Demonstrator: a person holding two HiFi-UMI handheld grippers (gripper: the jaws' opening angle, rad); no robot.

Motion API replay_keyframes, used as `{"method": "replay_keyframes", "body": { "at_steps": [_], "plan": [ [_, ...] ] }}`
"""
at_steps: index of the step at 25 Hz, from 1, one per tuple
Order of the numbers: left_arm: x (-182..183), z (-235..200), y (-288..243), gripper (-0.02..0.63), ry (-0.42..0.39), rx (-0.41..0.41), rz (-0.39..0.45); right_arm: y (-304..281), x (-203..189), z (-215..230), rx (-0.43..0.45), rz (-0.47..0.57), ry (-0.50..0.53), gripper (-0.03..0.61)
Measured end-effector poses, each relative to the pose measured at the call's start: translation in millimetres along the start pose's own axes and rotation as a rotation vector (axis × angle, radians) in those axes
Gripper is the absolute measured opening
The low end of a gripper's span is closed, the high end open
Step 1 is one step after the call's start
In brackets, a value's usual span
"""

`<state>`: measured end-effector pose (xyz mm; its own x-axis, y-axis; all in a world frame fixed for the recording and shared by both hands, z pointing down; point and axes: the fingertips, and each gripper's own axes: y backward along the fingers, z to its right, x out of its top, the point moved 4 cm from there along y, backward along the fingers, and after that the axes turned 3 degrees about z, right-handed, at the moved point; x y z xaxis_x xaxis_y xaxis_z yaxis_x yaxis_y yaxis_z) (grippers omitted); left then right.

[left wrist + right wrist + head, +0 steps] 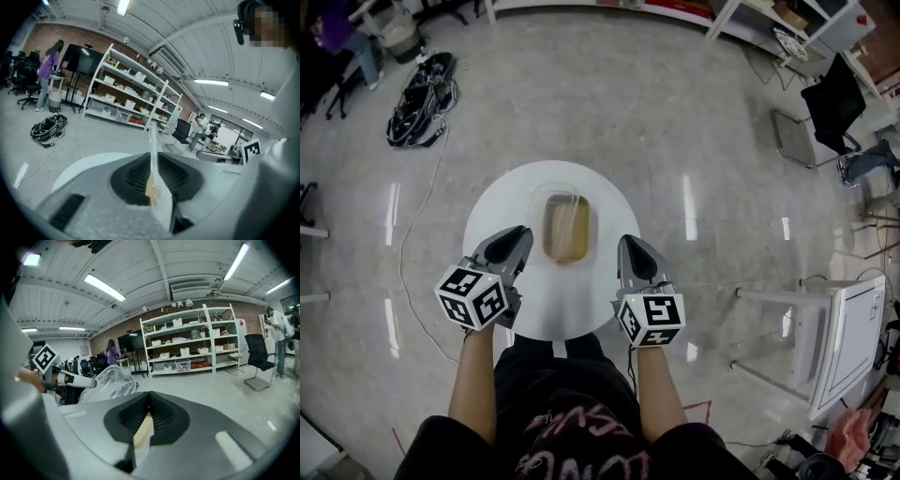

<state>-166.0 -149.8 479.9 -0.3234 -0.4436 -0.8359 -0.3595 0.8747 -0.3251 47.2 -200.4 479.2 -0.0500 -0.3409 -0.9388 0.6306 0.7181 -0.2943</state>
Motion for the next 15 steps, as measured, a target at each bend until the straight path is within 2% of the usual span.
{"method": "replay_keyframes", "body": {
  "at_steps": [15],
  "plan": [
    [41, 27, 63, 0.044, -0.059, 0.053, 0.141, 26, 48, -31, 0.062, 0.111, 0.043, 0.009]
  ]
}}
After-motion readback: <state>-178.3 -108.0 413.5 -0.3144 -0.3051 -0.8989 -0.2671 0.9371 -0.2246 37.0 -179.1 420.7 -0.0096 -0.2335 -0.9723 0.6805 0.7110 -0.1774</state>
